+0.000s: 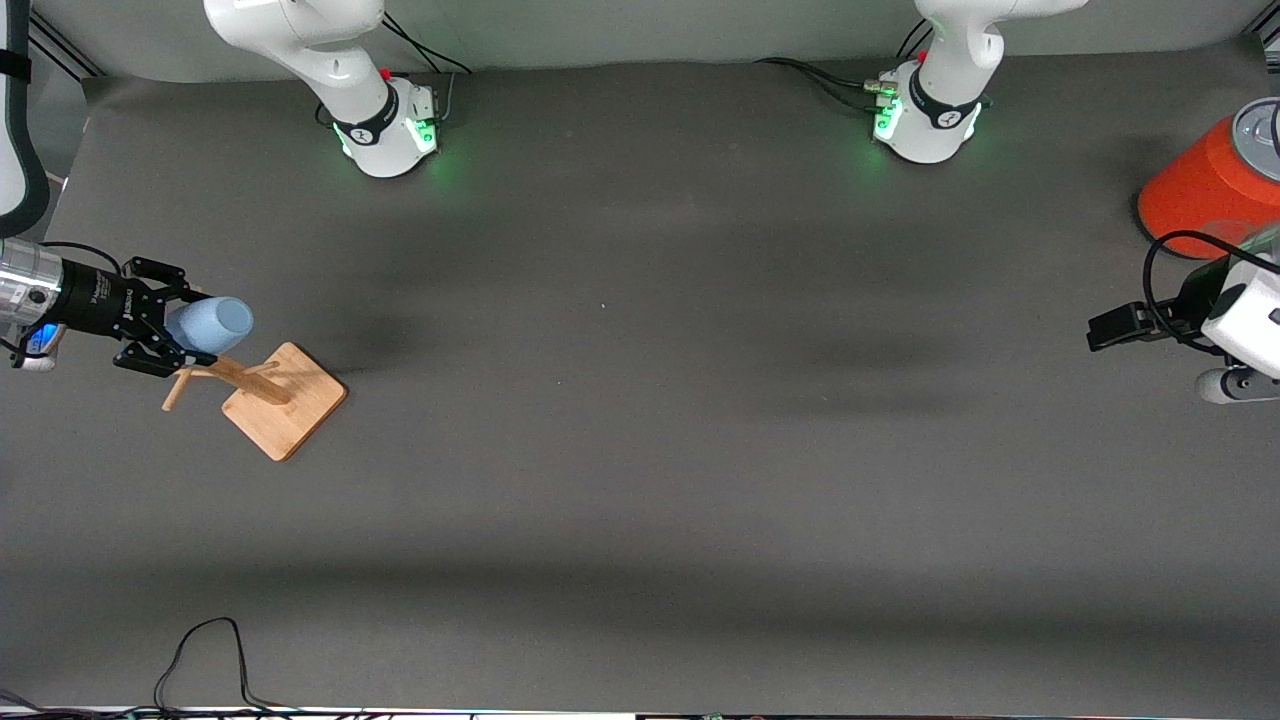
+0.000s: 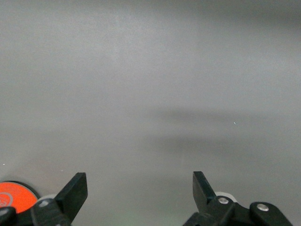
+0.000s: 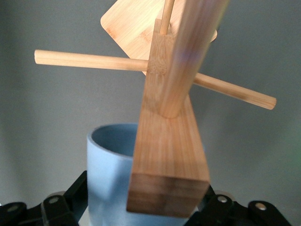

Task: Rotate and upright cup with both arms
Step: 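Pull the blue cup off the stand peg with the right gripper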

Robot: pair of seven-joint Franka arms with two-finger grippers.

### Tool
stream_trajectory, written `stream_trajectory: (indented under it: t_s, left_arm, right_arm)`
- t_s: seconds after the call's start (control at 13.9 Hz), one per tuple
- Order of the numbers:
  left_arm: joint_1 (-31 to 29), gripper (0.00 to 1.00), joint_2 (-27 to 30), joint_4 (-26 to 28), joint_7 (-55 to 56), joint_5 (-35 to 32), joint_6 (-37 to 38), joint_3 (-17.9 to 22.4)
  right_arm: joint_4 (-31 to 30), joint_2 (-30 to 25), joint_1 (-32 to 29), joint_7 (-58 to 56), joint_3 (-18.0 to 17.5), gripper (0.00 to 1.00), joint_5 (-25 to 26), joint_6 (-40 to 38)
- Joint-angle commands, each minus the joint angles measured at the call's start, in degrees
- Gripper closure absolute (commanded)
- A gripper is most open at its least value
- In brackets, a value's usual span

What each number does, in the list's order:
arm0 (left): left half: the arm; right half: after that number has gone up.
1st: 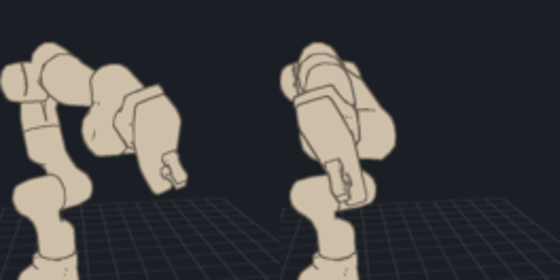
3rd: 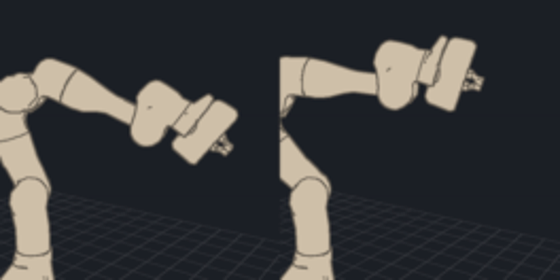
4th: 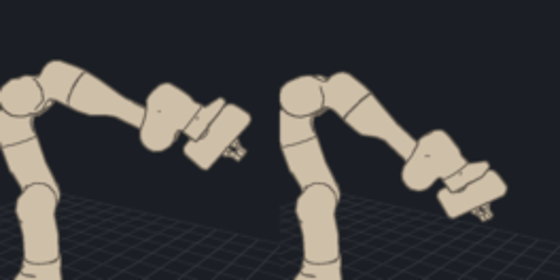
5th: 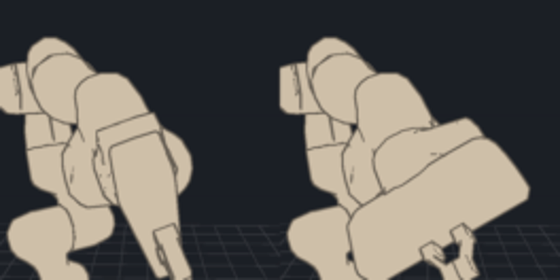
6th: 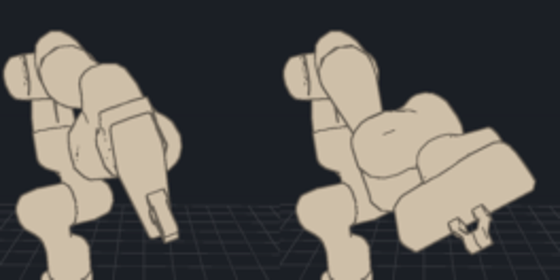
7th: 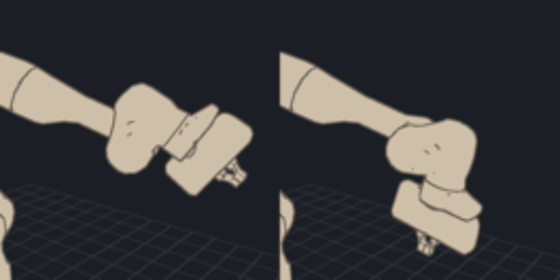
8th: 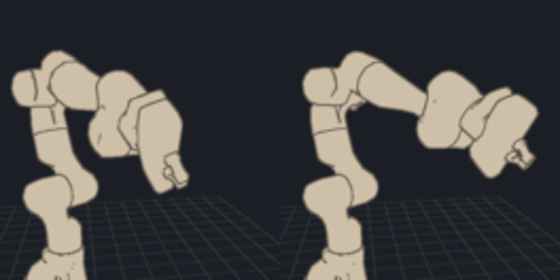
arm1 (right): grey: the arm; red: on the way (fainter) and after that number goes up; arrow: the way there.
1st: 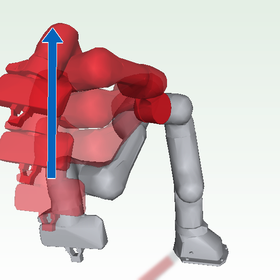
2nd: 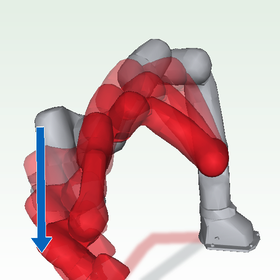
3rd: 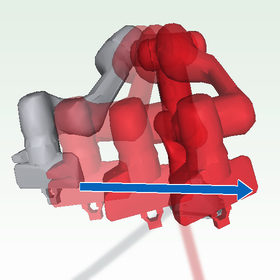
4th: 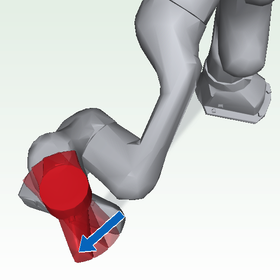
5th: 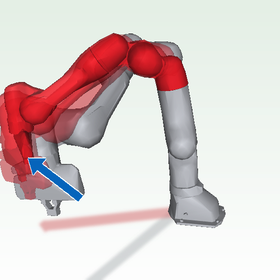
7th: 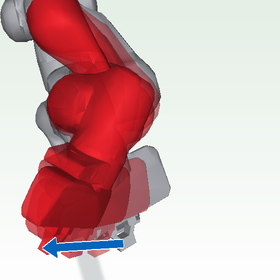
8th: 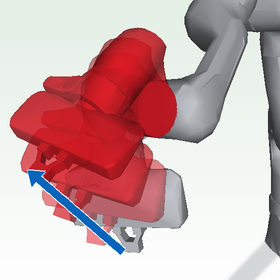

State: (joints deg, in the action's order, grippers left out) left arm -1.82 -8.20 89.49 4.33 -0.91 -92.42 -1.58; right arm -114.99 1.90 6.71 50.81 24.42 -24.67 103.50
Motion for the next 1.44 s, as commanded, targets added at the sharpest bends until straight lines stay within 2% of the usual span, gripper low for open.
stream_trajectory:
  t_s: [0.0,0.72,1.0,1.15,1.36]
  left_arm:
    - [0.32,0.00,0.91,-0.01,-0.55,0.38,0.40,0.09]
    - [0.41,0.00,0.38,-0.72,-0.55,0.29,0.23,0.00]
    - [0.76,0.00,0.21,-1.94,-0.72,-0.14,0.84,0.00]
    - [0.41,0.00,0.12,-2.30,-0.72,-0.14,0.84,0.00]
    - [0.85,0.00,0.03,-2.30,-0.63,-0.14,0.58,0.00]
  right_arm:
    - [-0.50,-0.49,0.32,0.17,0.02,0.35,-1.26,0.91]
    - [0.55,-1.89,2.42,3.68,-0.51,0.36,-1.35,-0.23]
    - [0.82,-3.21,2.43,7.80,-4.46,0.36,-1.35,-0.14]
    - [2.31,-3.30,2.43,11.66,-7.87,0.36,-1.35,-0.06]
    - [5.46,-2.60,2.43,20.96,-15.16,0.36,-1.09,1.34]
